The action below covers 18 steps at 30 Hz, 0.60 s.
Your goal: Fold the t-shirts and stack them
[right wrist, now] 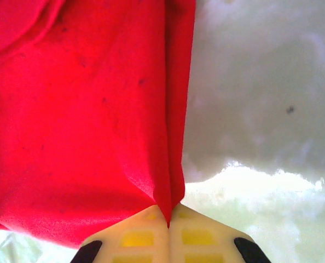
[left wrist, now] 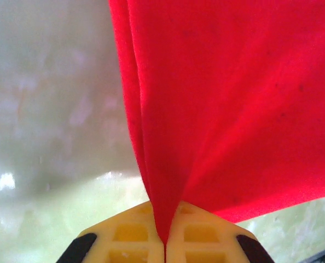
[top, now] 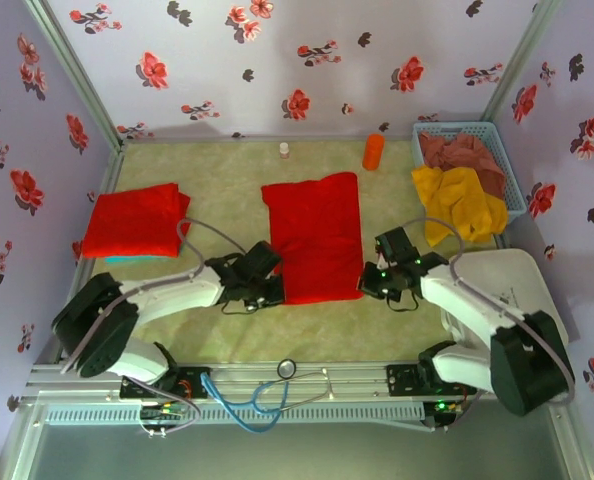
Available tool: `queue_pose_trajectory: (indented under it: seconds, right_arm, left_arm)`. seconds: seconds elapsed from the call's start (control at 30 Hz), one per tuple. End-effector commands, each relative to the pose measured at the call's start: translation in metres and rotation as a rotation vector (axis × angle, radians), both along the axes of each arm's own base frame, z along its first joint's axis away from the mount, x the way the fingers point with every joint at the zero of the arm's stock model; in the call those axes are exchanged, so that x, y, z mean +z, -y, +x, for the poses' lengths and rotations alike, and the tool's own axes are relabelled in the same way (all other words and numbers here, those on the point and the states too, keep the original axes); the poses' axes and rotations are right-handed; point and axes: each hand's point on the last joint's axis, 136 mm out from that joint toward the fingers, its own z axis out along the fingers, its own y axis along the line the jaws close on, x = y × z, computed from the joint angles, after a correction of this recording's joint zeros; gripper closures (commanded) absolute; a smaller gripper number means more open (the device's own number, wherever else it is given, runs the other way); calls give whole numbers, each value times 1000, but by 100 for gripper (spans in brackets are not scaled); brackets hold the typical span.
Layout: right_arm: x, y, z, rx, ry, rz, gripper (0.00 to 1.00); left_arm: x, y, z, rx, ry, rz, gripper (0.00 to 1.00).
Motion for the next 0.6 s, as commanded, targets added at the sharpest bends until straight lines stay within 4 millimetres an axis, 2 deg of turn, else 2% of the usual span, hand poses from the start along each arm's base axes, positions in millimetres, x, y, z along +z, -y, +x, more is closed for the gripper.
queue_pose_trajectory:
  seconds: [0.0, 0.13, 0.23, 0.33, 0.57]
  right_arm:
    - [-4, 16, -26, 4, -23, -54, 100]
    - [10, 20, -41, 21, 2, -71, 100]
    - [31, 22, -43, 10, 54, -53, 100]
    - [51, 24, -39, -9, 103, -43, 100]
    - [79, 15, -19, -18, 163, -22, 100]
  left_arm:
    - [5, -8, -11, 87, 32, 10, 100]
    - [15, 0, -32, 76, 35, -9, 100]
    - [26, 0, -38, 84, 37, -8, 100]
    - [44, -5, -38, 100, 54, 2, 100]
    - [80, -16, -31, 125, 86, 14, 100]
